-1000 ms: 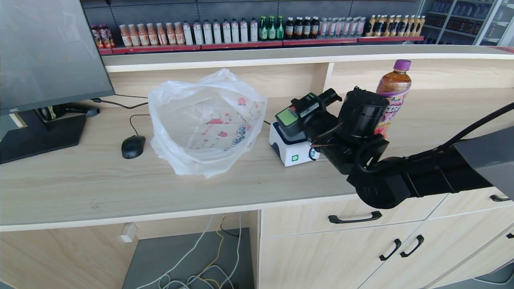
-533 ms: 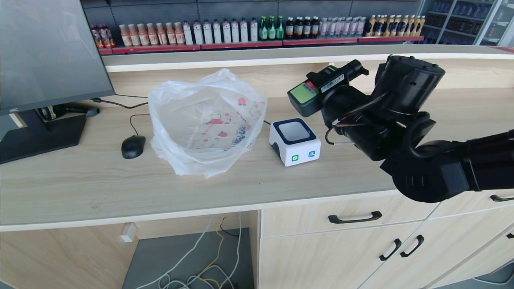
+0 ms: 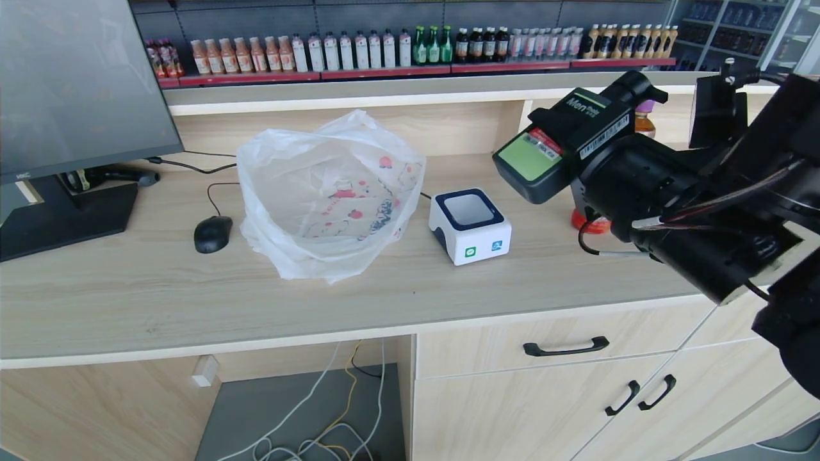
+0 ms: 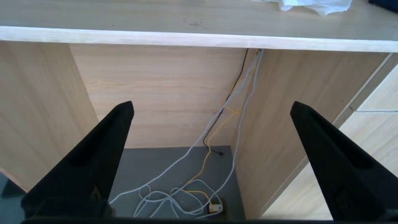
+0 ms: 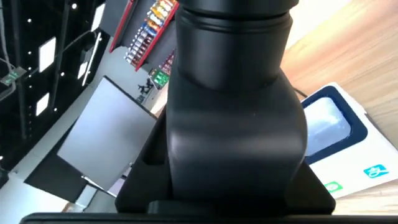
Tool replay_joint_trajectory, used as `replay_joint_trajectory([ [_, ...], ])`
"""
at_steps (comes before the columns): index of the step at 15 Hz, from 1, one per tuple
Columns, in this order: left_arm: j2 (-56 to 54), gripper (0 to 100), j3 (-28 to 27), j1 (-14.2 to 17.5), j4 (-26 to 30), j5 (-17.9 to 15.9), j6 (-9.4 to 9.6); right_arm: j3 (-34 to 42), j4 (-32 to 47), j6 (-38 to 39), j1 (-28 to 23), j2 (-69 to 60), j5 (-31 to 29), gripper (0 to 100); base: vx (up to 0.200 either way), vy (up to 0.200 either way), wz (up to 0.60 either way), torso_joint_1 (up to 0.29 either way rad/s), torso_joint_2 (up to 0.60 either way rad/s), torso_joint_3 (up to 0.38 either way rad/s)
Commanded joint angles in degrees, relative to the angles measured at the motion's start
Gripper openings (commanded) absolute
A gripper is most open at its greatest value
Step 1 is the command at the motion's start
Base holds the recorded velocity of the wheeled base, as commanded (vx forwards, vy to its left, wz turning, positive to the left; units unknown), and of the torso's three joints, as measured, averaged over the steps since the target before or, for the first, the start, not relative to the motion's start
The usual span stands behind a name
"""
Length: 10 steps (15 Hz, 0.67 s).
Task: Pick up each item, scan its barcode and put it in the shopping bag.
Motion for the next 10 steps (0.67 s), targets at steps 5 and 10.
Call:
replay_joint_trajectory([
  [5,0.0,100,0.0,-0.06,0.0,0.0,-0.02,14.14,-15.6,-19.49,6.39,-5.89,3.35,0,0.0,0.0,0.0,0.0,0.0,0.0],
  [10,0.0,100,0.0,-0.06,0.0,0.0,0.07,18.36,-20.08,-40.59,9.73,-6.24,11.43,0,0.0,0.0,0.0,0.0,0.0,0.0],
])
